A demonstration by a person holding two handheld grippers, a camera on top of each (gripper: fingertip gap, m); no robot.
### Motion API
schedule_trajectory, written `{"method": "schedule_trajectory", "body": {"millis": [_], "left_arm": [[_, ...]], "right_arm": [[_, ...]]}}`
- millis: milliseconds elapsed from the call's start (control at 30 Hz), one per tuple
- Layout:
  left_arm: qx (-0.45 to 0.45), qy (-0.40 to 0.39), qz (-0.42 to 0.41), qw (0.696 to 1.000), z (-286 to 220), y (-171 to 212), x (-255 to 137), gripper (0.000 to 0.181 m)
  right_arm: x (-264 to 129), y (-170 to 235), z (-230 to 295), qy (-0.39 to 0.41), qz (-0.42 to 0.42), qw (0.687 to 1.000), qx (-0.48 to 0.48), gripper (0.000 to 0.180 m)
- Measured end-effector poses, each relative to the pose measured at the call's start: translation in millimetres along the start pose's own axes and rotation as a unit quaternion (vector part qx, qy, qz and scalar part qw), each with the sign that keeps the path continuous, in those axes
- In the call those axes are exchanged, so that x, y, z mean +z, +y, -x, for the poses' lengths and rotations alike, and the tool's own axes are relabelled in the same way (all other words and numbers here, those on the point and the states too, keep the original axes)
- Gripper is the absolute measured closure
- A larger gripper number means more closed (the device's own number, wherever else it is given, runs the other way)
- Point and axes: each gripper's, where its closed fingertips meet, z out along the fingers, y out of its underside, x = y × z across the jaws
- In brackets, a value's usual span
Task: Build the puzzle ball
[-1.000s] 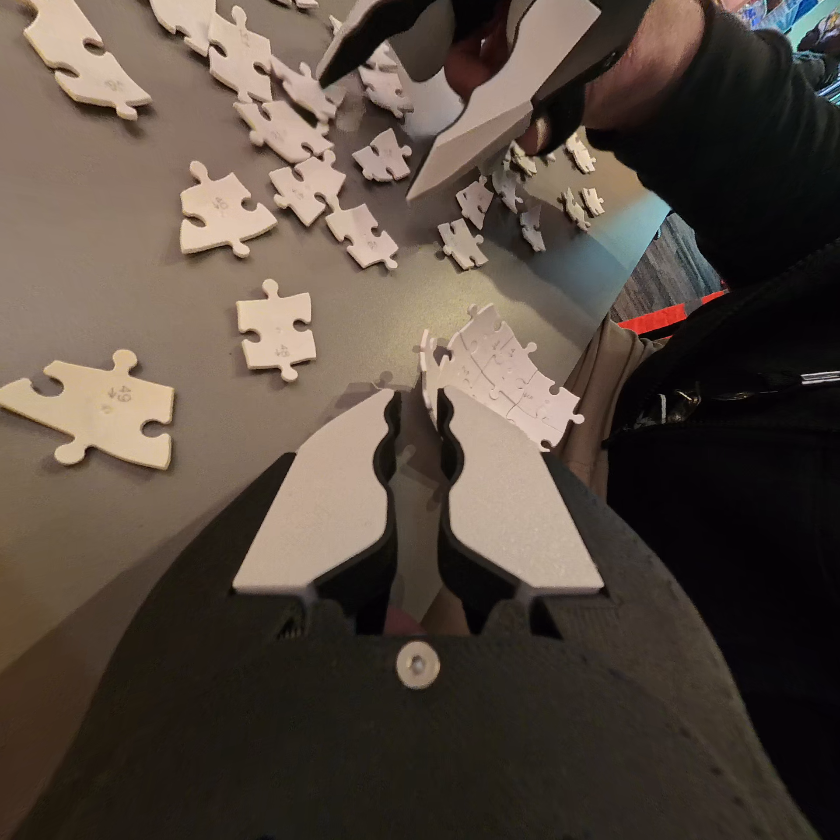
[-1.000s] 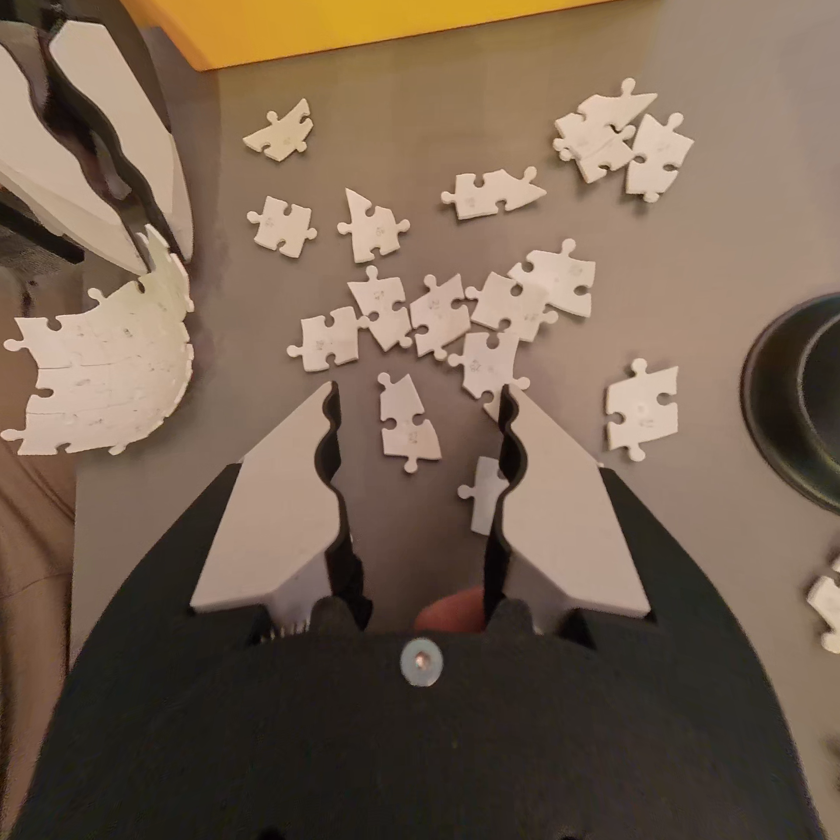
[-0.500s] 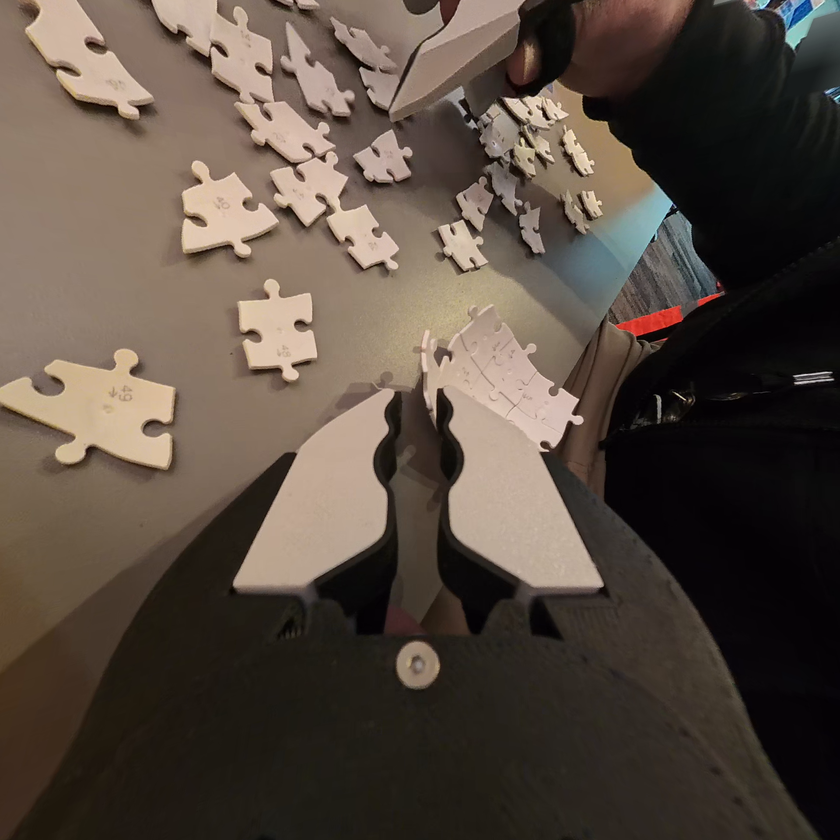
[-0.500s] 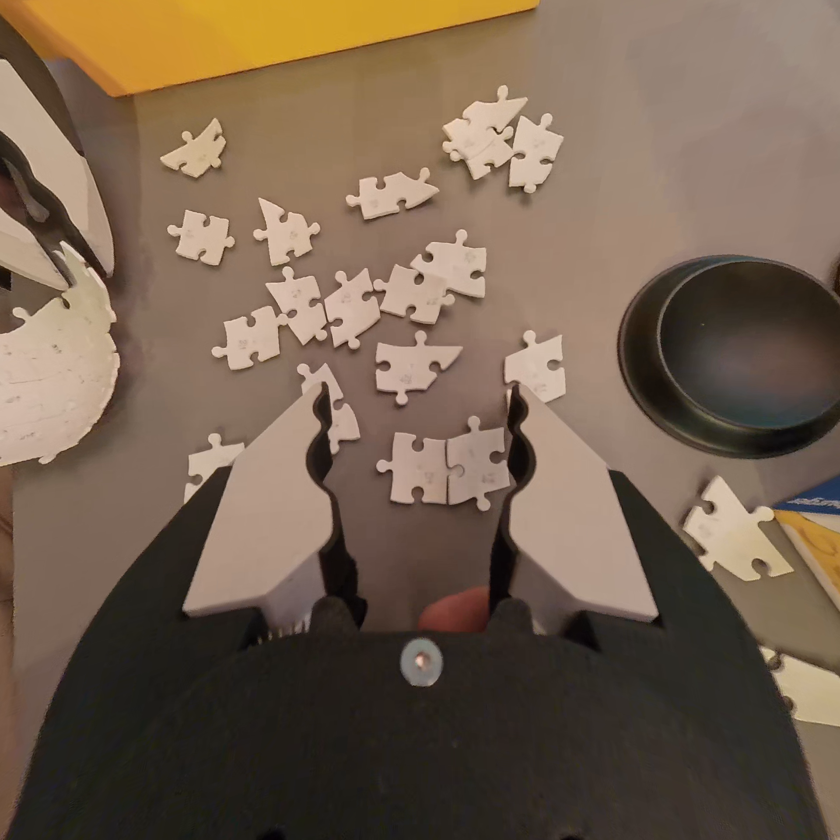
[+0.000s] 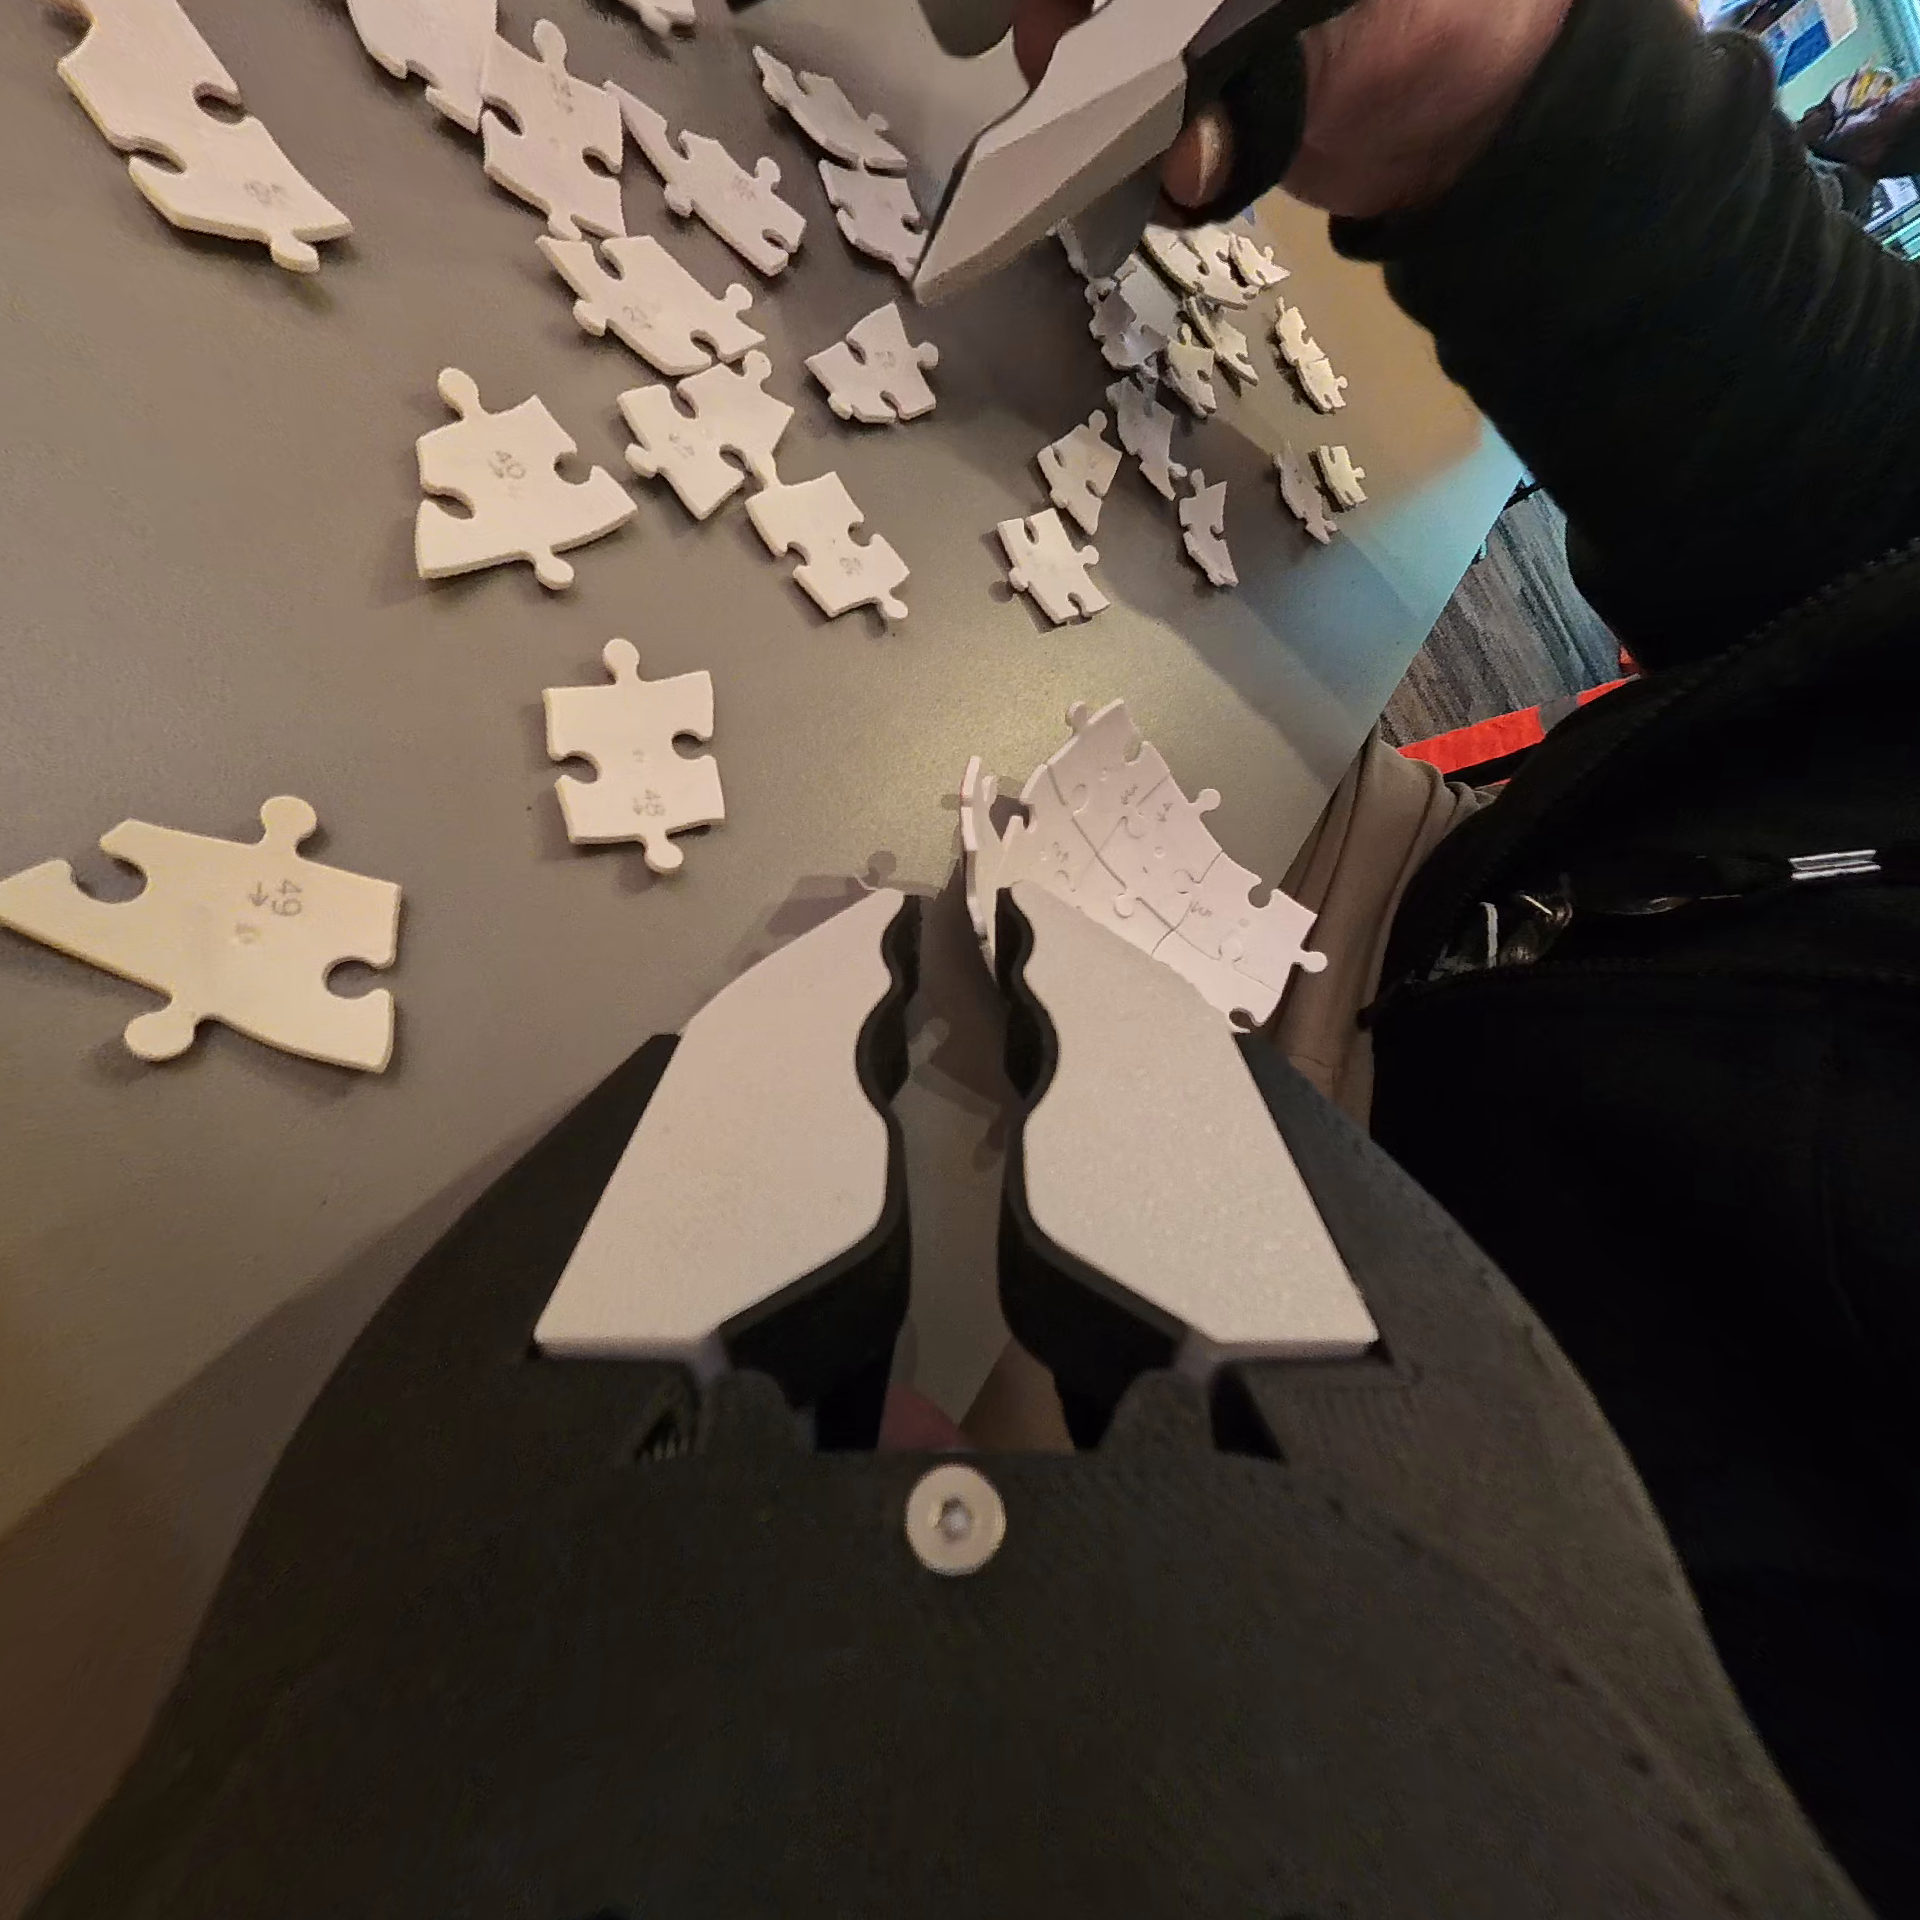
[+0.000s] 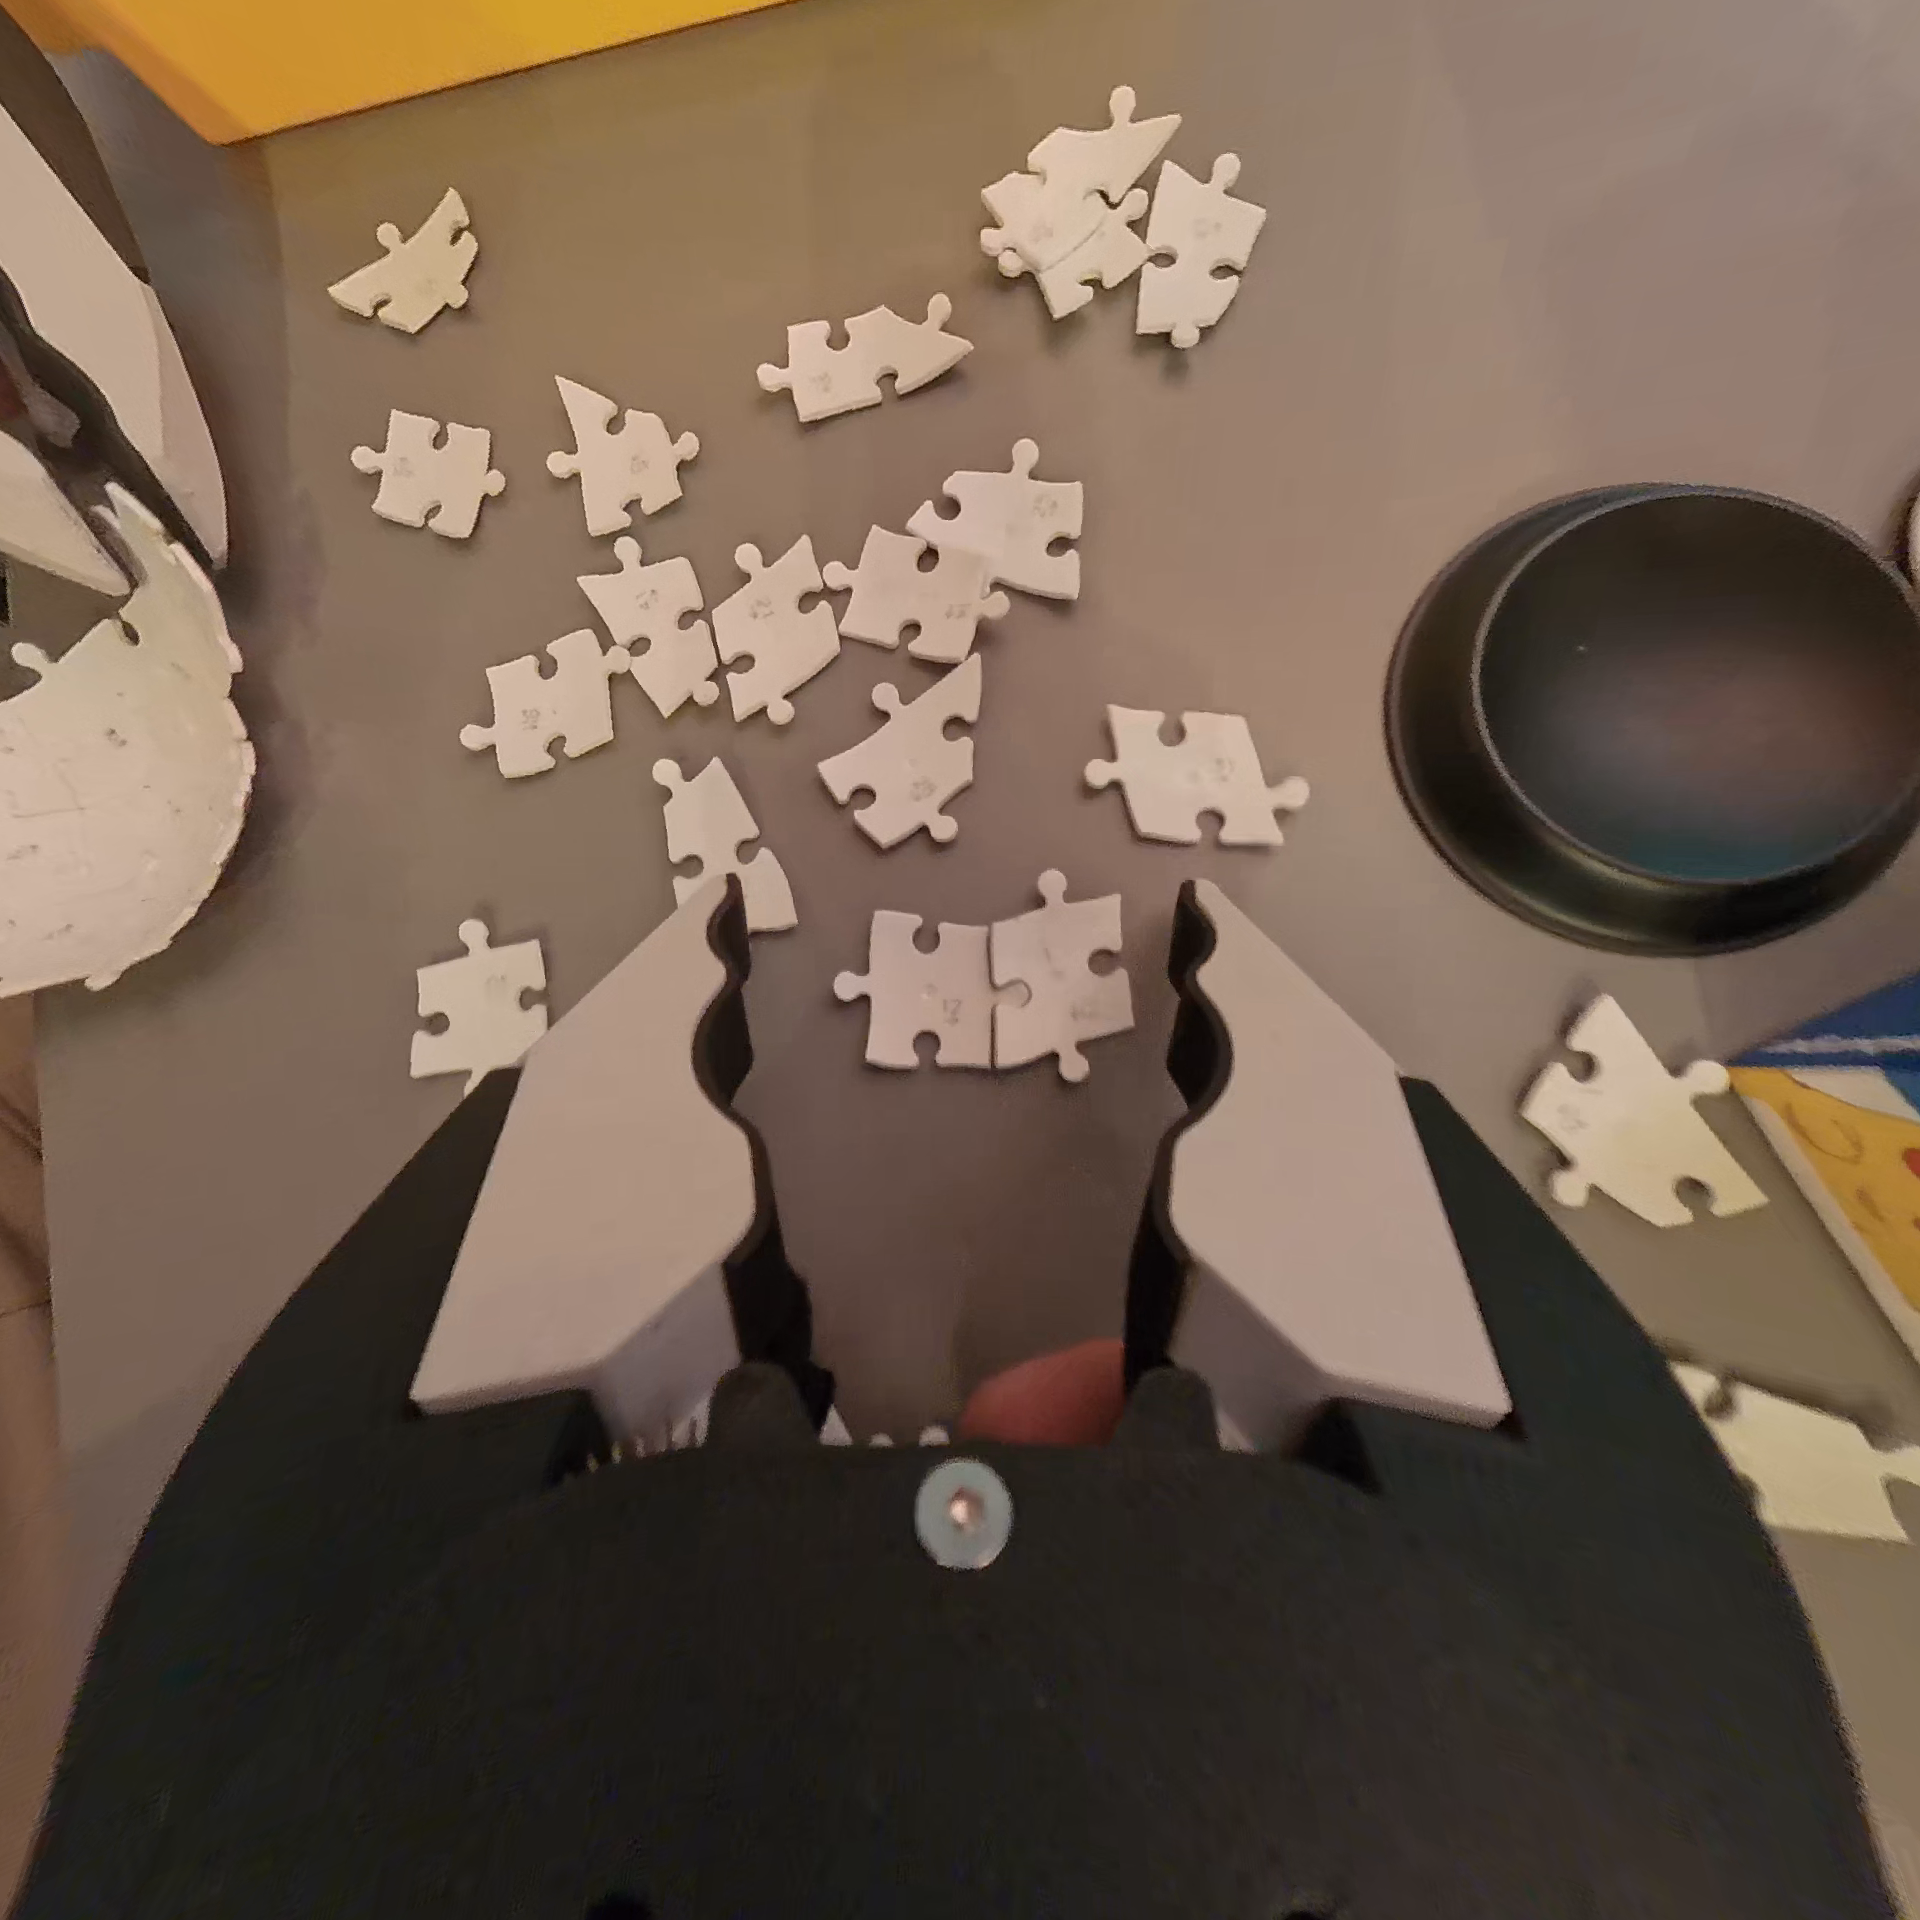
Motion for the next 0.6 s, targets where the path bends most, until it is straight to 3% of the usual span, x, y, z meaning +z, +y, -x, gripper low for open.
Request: {"method": "schedule_trajectory", "body": {"millis": [267,600], "left_arm": [[-0.002,0.001,0.001,1.000,0.1,0.0,0.2,0.168],[-0.003,0.001,0.000,1.000,0.3,-0.1,0.1,0.168]], "right_arm": [[-14.1,21.1,15.0,-0.024,0.046,0.999,-0.010,0.107],[-23.1,10.5,5.6,-0.012,0.013,1.000,-0.010,0.103]]}}
